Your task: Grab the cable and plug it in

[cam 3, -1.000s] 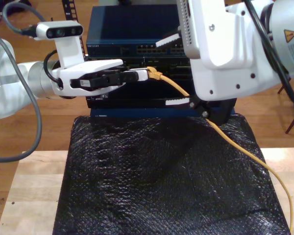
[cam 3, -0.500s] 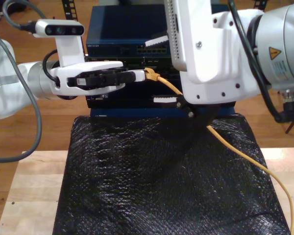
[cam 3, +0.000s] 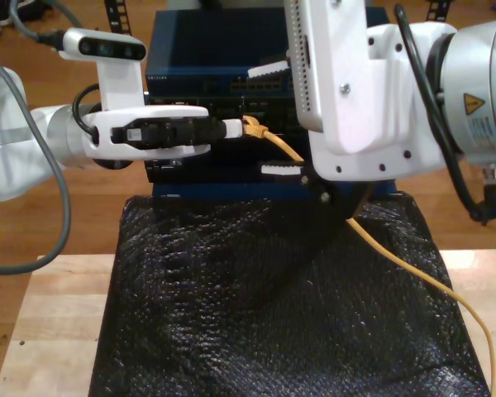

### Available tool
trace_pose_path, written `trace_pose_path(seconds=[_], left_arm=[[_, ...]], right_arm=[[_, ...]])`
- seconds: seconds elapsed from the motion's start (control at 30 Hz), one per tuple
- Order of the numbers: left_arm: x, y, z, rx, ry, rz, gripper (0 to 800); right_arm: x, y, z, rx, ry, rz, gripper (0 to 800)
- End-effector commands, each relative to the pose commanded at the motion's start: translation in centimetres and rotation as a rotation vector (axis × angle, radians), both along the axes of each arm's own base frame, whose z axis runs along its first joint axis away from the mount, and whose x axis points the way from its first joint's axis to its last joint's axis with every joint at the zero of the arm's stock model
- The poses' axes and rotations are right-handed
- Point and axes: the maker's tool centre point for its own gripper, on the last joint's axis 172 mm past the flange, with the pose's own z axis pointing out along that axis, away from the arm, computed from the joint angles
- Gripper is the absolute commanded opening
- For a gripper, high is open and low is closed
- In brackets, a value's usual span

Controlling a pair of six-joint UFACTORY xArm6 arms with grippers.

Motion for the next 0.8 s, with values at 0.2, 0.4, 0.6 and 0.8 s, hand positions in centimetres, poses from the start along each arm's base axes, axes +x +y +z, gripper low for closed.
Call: trace_pose_path(seconds=[0.2,0.4,0.6,0.8], left_arm=[[-0.1,0.1,0.1,-0.004,0.004,-0.006,34],[-0.1,0.1,0.1,-0.004,0.006,-0.006,34],[0.0,0.2,0.0,-0.005,0.010,-0.007,34],[0.0,0.2,-0.1,-0.005,0.012,-0.007,36]], right_arm=[[0.3,-0.1,-0.2,0.007,-0.010,-0.011,708],[0.1,1.3,-0.6,0.034,-0.048,-0.002,438],[-0.5,2.2,-0.6,0.041,-0.057,0.018,439],[-0.3,2.0,0.1,0.047,-0.068,0.010,439]])
